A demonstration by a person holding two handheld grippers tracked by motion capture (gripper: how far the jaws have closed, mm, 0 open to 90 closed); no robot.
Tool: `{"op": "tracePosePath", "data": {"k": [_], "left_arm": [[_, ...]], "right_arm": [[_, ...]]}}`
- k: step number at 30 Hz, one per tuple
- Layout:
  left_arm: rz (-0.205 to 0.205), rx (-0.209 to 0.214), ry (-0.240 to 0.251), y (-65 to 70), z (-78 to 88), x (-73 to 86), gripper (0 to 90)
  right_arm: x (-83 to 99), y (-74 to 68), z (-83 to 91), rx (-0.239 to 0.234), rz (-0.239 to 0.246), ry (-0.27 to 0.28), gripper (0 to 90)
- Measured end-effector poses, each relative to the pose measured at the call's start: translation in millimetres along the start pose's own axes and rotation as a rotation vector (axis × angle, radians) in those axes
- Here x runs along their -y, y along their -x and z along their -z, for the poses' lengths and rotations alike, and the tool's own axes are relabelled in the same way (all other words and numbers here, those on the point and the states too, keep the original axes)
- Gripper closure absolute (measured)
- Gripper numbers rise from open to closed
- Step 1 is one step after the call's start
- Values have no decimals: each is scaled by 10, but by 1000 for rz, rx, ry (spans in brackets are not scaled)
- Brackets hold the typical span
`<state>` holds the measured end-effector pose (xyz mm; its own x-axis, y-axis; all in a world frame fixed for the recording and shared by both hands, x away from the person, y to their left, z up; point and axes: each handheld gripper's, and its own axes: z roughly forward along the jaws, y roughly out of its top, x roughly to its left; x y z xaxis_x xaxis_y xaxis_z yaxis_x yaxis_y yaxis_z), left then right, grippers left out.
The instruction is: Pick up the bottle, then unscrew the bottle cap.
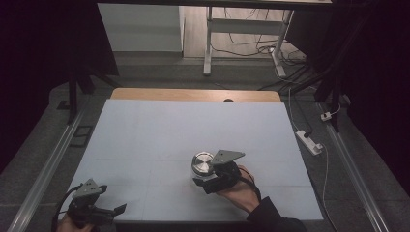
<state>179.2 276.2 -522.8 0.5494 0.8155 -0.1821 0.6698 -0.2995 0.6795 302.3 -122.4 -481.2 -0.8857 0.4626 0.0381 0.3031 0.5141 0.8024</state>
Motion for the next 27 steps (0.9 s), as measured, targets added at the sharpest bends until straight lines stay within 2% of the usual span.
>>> {"op": "tracePosePath", "data": {"k": [22,27], "left_arm": [[0,0,-2,2,1,0,0],[15,12,0,-18,5,5,0]], "right_arm": [[-139,-86,-184,4,53,-10,145],[-151,-89,-186,3,64,-8,146]]}}
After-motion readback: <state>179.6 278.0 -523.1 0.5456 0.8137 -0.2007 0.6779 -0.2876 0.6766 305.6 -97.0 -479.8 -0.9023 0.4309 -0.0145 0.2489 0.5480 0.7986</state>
